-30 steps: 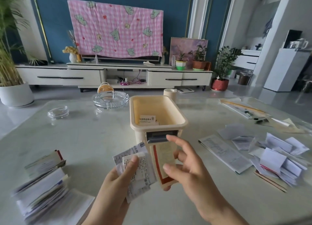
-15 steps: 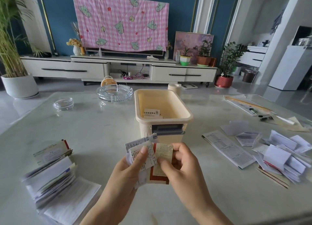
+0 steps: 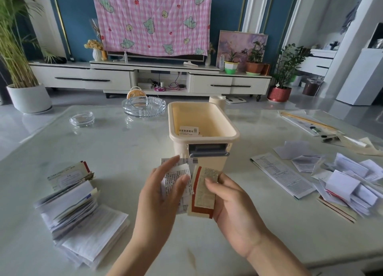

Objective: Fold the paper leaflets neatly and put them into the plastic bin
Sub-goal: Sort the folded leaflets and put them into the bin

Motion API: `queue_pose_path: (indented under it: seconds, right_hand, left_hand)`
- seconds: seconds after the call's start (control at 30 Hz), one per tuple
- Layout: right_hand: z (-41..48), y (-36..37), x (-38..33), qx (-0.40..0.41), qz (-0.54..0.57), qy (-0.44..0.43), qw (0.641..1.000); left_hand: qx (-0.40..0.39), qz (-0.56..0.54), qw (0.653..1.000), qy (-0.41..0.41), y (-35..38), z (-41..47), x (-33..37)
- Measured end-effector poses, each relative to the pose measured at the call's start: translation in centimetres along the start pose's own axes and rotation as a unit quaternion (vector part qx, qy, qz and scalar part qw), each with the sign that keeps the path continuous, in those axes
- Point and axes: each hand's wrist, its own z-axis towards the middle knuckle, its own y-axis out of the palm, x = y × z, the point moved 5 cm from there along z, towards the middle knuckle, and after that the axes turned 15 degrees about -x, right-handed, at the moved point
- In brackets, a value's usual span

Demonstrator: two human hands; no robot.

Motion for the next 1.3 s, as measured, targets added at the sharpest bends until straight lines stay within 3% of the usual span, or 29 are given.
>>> queue_pose_path:
  seconds: [0.33,0.43,0.57,0.63,0.8,0.97,1.17,1.3]
  right_hand:
    - [0.1,0.1,0.5,-0.009,0.040,-0.001,0.999]
    - [0.2,-0.7,0.5,0.062,-0.067,-0.037,0.995]
    - [-0.3,-0.1,-0.2,0.105,-0.303,-0.105,0.941]
    - [-0.4,0.3,0.1,0.098,-0.331,-0.112,0.932]
    - [-0.1,0.3,0.3,0.081,-0.325,-0.130,0.933]
    - [-0.7,0.0,-0.9,0.124,-0.408,-0.177,0.887]
    - [-0.6,0.0,-0.6,0.094,-0.260,-0.093,0.956]
    - [-0.6,-0.1,-0.3,0.081,-0.258,-0.060,0.961]
  left_hand:
    - [-0.010,0.051,0.999,-0.005,0.4,-0.7,0.6]
    - [-0.034,0.030,0.999,-0.024,0.7,-0.6,0.3]
    - [-0.076,-0.091,0.992,-0.051,1.8,-0.7,0.0]
    - [-0.068,-0.105,0.990,-0.057,2.1,-0.8,0.0]
    - [-0.043,-0.018,0.998,-0.046,1.4,-1.0,-0.3]
    - [-0.054,-0.025,0.997,-0.050,1.2,-1.1,-0.5]
    - [-0.028,-0.055,0.997,-0.056,1.3,-1.0,-0.8]
    - [-0.006,-0.076,0.995,-0.063,1.4,-1.0,-1.2]
